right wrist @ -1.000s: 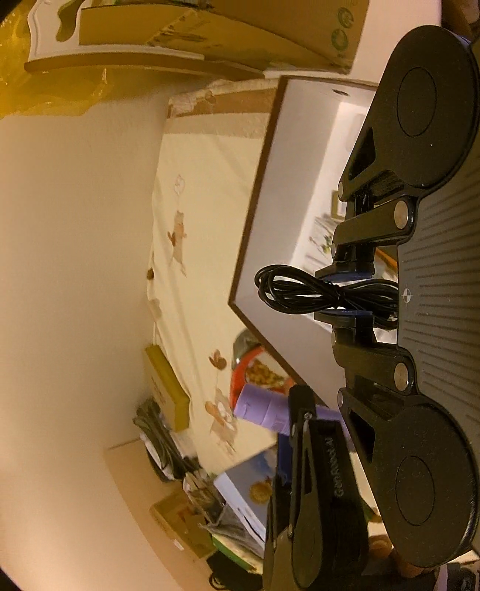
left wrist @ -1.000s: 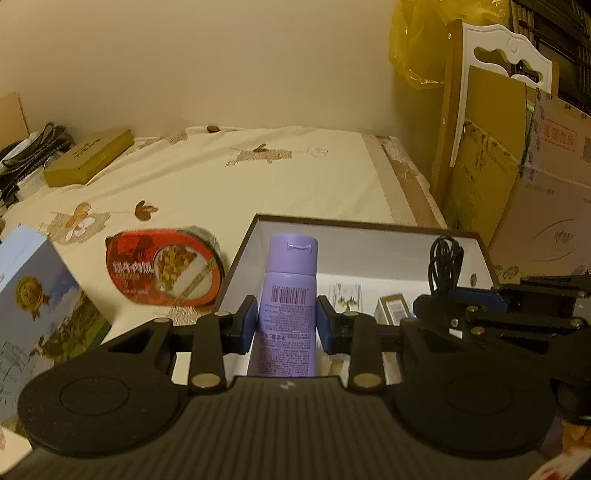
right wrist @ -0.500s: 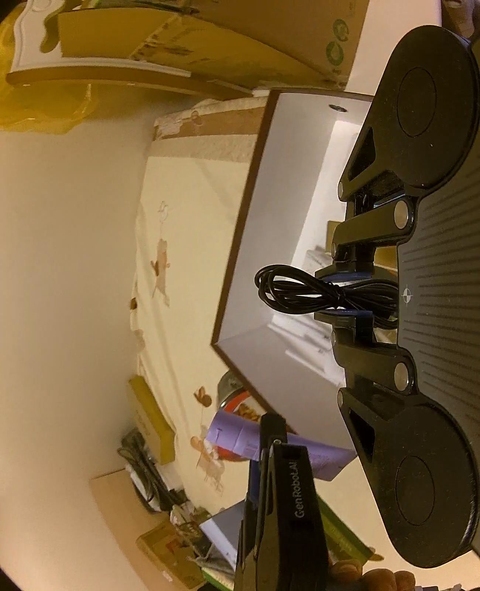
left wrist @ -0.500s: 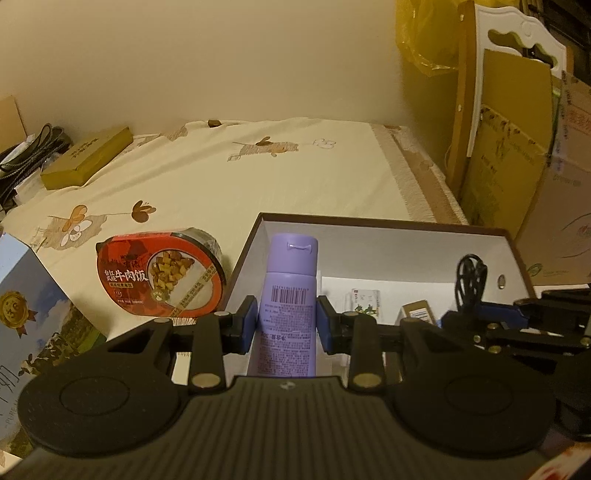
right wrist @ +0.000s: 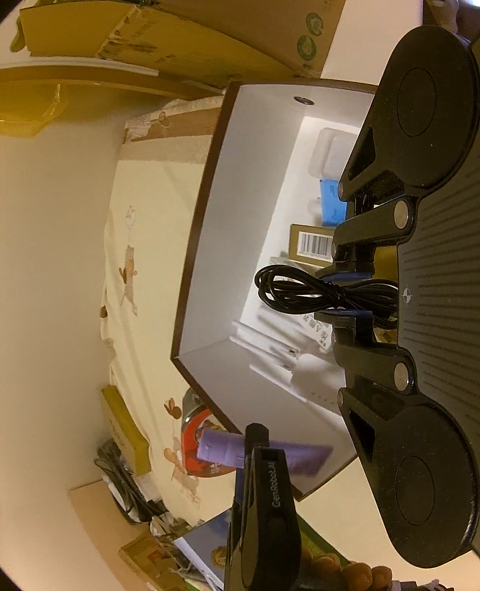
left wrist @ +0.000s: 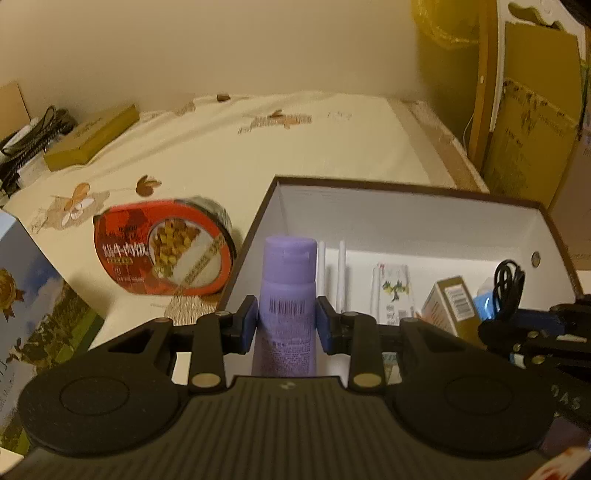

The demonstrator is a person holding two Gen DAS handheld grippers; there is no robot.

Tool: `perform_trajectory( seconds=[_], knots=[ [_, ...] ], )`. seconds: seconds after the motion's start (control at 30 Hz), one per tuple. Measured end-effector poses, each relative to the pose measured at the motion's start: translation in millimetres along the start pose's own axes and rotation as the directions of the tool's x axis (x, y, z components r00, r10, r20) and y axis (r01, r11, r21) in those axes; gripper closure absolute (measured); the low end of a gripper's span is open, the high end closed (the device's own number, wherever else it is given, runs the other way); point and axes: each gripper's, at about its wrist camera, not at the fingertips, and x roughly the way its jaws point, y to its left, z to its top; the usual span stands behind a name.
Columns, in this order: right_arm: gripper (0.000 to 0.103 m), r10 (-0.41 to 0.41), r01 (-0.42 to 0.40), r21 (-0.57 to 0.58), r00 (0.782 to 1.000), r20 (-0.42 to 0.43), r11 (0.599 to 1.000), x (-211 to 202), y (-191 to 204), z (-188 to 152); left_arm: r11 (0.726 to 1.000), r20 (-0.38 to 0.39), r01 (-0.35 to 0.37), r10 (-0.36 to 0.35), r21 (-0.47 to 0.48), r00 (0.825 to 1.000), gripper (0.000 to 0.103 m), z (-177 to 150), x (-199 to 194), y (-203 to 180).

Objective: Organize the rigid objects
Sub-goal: 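Open the left tool to drop the purple tube while right releases the cable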

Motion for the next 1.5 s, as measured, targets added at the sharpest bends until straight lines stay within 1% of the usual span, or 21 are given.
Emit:
perform_trajectory(
  seconds=[0.07,0.13,0.23,0.33,0.5,0.67,0.8,0.9,0.93,1.0,1.03,1.07,1.1,1.23,1.5],
  knots=[
    [0.092,0.001,-0.001,0.000,1.000,-0.003,1.000,1,1,0,1.000,-0.021,-0.004,0.004,0.005,1.000,0.077,-3,5,1],
    [0.092,0.002,-0.002,0.002,1.000,-0.006,1.000,1,1,0,1.000,-0.028,-0.015,0.015,0.019,0.999,0.077,-5,6,0],
    [0.092,0.006,-0.006,0.006,1.000,-0.011,1.000,2,1,0,1.000,-0.042,-0.006,0.006,0.015,0.999,0.075,-5,6,2],
    [0.092,0.008,-0.008,0.014,1.000,-0.017,1.000,3,0,0,1.000,-0.031,-0.007,0.007,0.004,0.999,0.072,-4,3,4],
    [0.092,0.014,-0.013,0.025,0.999,-0.029,1.000,6,-3,1,1.000,-0.023,0.001,-0.001,-0.021,1.000,0.071,-3,-5,7],
    [0.092,0.014,-0.012,0.041,0.999,-0.038,0.999,10,-3,1,0.999,-0.032,0.009,-0.010,-0.041,0.999,0.068,-5,-8,11],
    [0.092,0.015,-0.014,0.046,1.000,-0.024,0.999,9,-2,2,0.998,-0.040,0.017,-0.019,-0.053,0.999,0.064,-6,-9,13],
    [0.090,0.000,0.000,0.054,1.000,-0.005,0.999,8,-1,3,0.998,-0.045,0.024,-0.026,-0.054,0.999,0.062,-7,-10,13],
    [0.087,-0.003,0.003,0.053,1.000,0.005,0.999,7,-1,3,0.998,-0.047,0.024,-0.027,-0.053,0.999,0.060,-8,-10,12],
    [0.068,-0.015,0.014,0.049,1.000,0.021,0.999,5,1,4,0.998,-0.049,0.028,-0.030,-0.051,0.998,0.058,-9,-11,11],
    [0.047,-0.019,0.018,0.045,0.999,0.030,0.999,4,2,4,0.998,-0.050,0.029,-0.031,-0.050,0.998,0.057,-9,-11,11],
    [0.037,-0.022,0.021,0.040,0.999,0.046,0.999,2,2,4,0.998,-0.051,0.030,-0.032,-0.049,0.998,0.056,-10,-12,10],
    [0.036,-0.022,0.020,0.034,0.998,0.055,0.999,1,3,4,0.998,-0.050,0.032,-0.034,-0.048,0.998,0.055,-11,-12,10],
    [0.036,-0.017,0.015,0.030,0.999,0.038,0.999,1,4,1,0.998,-0.051,0.033,-0.035,-0.047,0.998,0.051,-13,-14,8],
    [0.036,-0.028,0.027,0.036,0.999,0.017,0.999,1,1,-2,0.998,-0.051,0.043,-0.046,-0.048,0.998,0.050,-14,-17,7]
  ],
)
